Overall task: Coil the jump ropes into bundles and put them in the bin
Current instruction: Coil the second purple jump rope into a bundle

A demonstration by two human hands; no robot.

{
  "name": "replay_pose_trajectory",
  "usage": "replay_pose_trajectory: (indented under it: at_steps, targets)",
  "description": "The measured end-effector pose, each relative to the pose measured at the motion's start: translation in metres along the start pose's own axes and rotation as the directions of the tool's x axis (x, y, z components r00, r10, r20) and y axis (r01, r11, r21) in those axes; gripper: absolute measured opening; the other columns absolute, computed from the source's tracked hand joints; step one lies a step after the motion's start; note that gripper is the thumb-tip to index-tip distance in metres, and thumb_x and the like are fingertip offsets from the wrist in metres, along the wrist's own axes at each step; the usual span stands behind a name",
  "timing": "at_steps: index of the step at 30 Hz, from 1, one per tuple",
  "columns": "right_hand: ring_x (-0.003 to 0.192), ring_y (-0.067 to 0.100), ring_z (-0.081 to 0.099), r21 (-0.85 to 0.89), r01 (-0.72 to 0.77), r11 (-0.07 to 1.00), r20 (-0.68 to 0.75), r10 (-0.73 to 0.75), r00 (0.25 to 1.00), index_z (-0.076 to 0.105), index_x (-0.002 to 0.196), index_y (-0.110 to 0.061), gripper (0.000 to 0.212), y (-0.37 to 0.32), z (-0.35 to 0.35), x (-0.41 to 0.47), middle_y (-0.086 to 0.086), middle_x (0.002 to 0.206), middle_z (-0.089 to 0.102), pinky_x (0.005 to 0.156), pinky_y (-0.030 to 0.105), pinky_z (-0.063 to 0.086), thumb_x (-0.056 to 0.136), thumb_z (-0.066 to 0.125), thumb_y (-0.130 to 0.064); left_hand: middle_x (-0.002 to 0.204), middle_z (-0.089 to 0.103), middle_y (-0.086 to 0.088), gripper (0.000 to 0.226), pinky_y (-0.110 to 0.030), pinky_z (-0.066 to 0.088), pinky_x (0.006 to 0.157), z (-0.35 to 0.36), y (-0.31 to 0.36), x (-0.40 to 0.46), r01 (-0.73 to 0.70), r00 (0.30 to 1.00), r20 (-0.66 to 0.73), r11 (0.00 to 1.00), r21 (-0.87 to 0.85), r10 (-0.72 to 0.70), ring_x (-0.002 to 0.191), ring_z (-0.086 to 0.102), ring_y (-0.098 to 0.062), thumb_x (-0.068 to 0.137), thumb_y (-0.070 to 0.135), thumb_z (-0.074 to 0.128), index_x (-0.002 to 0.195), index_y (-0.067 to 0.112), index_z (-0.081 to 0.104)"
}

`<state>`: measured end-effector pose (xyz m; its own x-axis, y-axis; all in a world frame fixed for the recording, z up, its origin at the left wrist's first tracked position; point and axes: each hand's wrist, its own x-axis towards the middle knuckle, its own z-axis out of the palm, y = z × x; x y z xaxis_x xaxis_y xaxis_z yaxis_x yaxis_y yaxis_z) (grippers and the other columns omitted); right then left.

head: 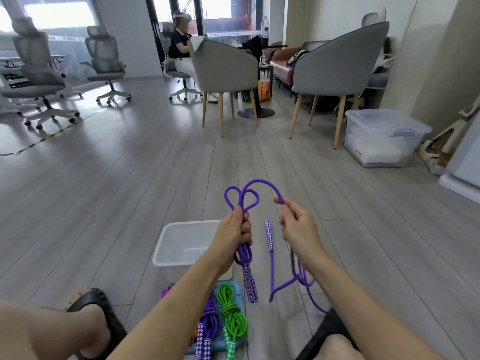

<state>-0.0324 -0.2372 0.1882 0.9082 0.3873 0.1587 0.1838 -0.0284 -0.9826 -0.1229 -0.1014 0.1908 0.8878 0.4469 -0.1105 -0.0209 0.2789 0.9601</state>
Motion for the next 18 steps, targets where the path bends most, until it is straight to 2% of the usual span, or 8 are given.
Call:
replay_pose_trajectory:
  at_steps: [3, 5, 7, 10, 13, 15, 18]
  targets:
    - [0.061, 0.008, 0.056, -0.058, 0.025, 0.998, 0.003, -0.025, 1.000, 0.064, 0.118, -0.035, 0.020, -0.005, 0.014, -0.014, -0.004, 0.066, 0.061, 0.060, 0.023, 0.046, 0.107, 0.051, -0.025, 0.062, 0.033, 0.008, 0.033, -0.028, 0.034, 0.058, 0.006, -0.003, 0.000, -0.108, 0.994, -0.011, 0.994, 0.004, 0.108, 0.052, 0.027, -0.010, 0.111, 0.037, 0.032, 0.095, 0.013, 0.049]
    - [0.075, 0.008, 0.067, -0.054, 0.009, 0.998, -0.036, -0.011, 0.999, 0.058, 0.112, -0.028, 0.008, -0.008, 0.021, -0.020, -0.002, 0.075, 0.072, 0.071, 0.024, 0.050, 0.105, 0.054, -0.025, 0.062, 0.032, 0.008, 0.031, -0.027, 0.032, 0.059, 0.009, -0.004, -0.001, -0.148, 0.989, -0.006, 0.989, 0.026, 0.148, 0.055, 0.027, -0.011, 0.111, 0.035, 0.032, 0.097, 0.012, 0.048]
    - [0.085, 0.005, 0.067, -0.072, 0.012, 0.997, -0.071, -0.017, 0.997, 0.058, 0.107, -0.025, 0.006, -0.009, 0.026, -0.024, -0.004, 0.088, 0.072, 0.074, 0.021, 0.049, 0.104, 0.054, -0.022, 0.064, 0.032, 0.007, 0.026, -0.028, 0.030, 0.060, 0.011, -0.005, -0.001, -0.177, 0.984, 0.011, 0.983, 0.047, 0.176, 0.058, 0.028, -0.012, 0.111, 0.032, 0.034, 0.099, 0.012, 0.047]
    - [0.082, 0.004, 0.063, -0.191, 0.096, 0.977, -0.064, -0.110, 0.992, 0.066, 0.105, -0.027, 0.015, -0.006, 0.029, -0.026, -0.005, 0.099, 0.067, 0.069, 0.017, 0.048, 0.102, 0.055, -0.017, 0.066, 0.034, 0.007, 0.023, -0.025, 0.032, 0.060, 0.011, -0.007, -0.002, -0.220, 0.975, 0.047, 0.972, 0.081, 0.217, 0.060, 0.031, -0.011, 0.111, 0.027, 0.036, 0.096, 0.014, 0.047]
    - [0.081, 0.005, 0.069, -0.187, 0.122, 0.975, -0.039, -0.132, 0.991, 0.071, 0.096, -0.032, 0.017, -0.005, 0.028, -0.028, -0.008, 0.093, 0.072, 0.068, 0.015, 0.053, 0.100, 0.063, -0.018, 0.066, 0.037, 0.007, 0.026, -0.024, 0.035, 0.061, 0.011, -0.008, -0.004, -0.248, 0.966, 0.106, 0.962, 0.117, 0.236, 0.062, 0.035, -0.010, 0.112, 0.024, 0.036, 0.106, 0.010, 0.057]
    - [0.079, 0.006, 0.070, -0.150, 0.116, 0.982, -0.048, -0.124, 0.991, 0.073, 0.092, -0.031, 0.015, -0.006, 0.026, -0.028, -0.009, 0.085, 0.074, 0.071, 0.021, 0.058, 0.097, 0.069, -0.017, 0.065, 0.040, 0.008, 0.028, -0.023, 0.037, 0.061, 0.009, -0.007, -0.003, -0.227, 0.971, 0.103, 0.967, 0.119, 0.216, 0.062, 0.037, -0.010, 0.111, 0.023, 0.038, 0.115, 0.009, 0.061]
    - [0.071, 0.011, 0.071, -0.114, 0.083, 0.990, -0.038, -0.088, 0.995, 0.074, 0.090, -0.026, 0.009, -0.008, 0.026, -0.029, -0.004, 0.079, 0.074, 0.069, 0.028, 0.061, 0.093, 0.074, -0.017, 0.062, 0.044, 0.008, 0.024, -0.026, 0.036, 0.061, 0.009, -0.009, 0.001, -0.177, 0.984, 0.022, 0.969, 0.173, 0.175, 0.060, 0.039, -0.010, 0.110, 0.023, 0.040, 0.104, 0.011, 0.061]
